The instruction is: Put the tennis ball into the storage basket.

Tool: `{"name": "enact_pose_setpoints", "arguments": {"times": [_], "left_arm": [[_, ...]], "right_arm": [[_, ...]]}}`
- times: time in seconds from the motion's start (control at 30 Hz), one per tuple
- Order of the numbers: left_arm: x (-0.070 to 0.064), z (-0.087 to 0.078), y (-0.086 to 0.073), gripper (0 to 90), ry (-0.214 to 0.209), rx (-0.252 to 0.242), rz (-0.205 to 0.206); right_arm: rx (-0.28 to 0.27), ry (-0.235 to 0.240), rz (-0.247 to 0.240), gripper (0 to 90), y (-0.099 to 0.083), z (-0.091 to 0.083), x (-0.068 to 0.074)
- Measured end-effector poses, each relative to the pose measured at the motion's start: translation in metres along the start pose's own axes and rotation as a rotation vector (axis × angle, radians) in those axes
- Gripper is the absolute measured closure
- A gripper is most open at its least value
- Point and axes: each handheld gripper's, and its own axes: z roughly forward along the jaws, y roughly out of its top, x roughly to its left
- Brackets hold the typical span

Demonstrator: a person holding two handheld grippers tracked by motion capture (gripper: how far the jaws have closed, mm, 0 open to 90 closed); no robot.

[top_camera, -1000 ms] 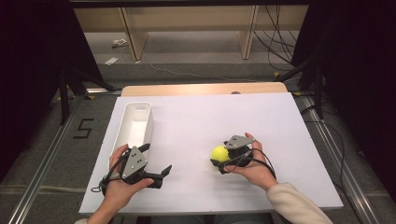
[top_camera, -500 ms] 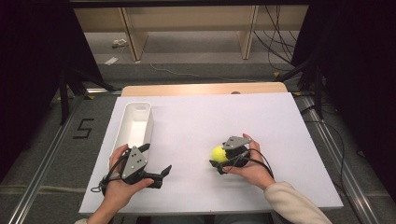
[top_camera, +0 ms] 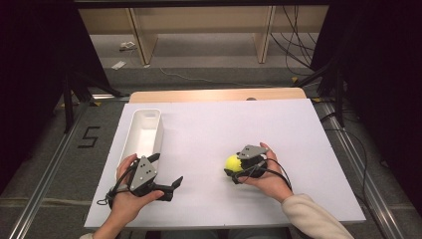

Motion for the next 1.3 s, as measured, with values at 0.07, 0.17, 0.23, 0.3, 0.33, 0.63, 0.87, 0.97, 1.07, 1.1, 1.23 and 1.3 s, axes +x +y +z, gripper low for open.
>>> {"name": "enact_pose_setpoints", "arguments": {"times": [0.07, 0.17, 0.23, 0.3, 0.33, 0.63, 0.87, 0.97, 1.07, 1.1, 1.23, 1.3], "left_arm": [[-0.0001, 0.0, 0.0, 0.0, 0.0, 0.0, 0.001], [0.0, -0.0002, 0.0001, 0.0, 0.0, 0.0, 0.001], [0.0001, -0.0004, 0.0001, 0.0, 0.0, -0.001, 0.001], [0.0009, -0.0007, 0.0, 0.0, 0.002, 0.0, 0.002], [0.0013, -0.0008, -0.0001, 0.0, 0.004, -0.002, 0.002], [0.001, -0.001, 0.0, 0.0, 0.003, 0.001, 0.003], [0.0012, -0.0009, -0.0002, 0.0, 0.004, -0.001, 0.003], [0.0014, -0.001, -0.0002, 0.0, 0.005, -0.001, 0.002], [0.0014, -0.0011, -0.0002, 0.0, 0.005, -0.001, 0.003], [0.0013, -0.001, -0.0002, 0.0, 0.004, -0.001, 0.004], [0.0014, -0.0012, -0.0002, 0.0, 0.004, -0.001, 0.003], [0.0015, -0.0012, -0.0002, 0.0, 0.004, -0.001, 0.003]], "right_arm": [[0.001, -0.001, 0.002, 26.0, 0.0003, -0.0003, -0.0002], [0.001, -0.002, 0.005, 26.2, 0.0006, -0.0004, -0.0004], [0.002, 0.0, 0.001, 26.4, 0.0008, -0.0005, -0.0003], [0.002, 0.001, 0.002, 26.5, 0.0009, -0.0008, -0.0006], [0.002, 0.001, 0.002, 26.5, 0.0009, -0.0008, -0.0006], [-0.019, 0.006, 0.007, 26.7, 0.0037, -0.0039, -0.002], [-0.02, 0.003, 0.001, 26.7, 0.0041, -0.0047, -0.003], [-0.023, 0.004, 0.003, 26.7, 0.0042, -0.0051, -0.0035], [-0.026, 0.004, 0.009, 26.7, 0.0049, -0.0059, -0.0033], [-0.026, 0.004, 0.009, 26.7, 0.0049, -0.0059, -0.0033], [-0.031, 0.004, 0.009, 26.8, 0.0054, -0.0065, -0.0035], [-0.033, 0.005, 0.008, 26.8, 0.0059, -0.007, -0.0038]]}}
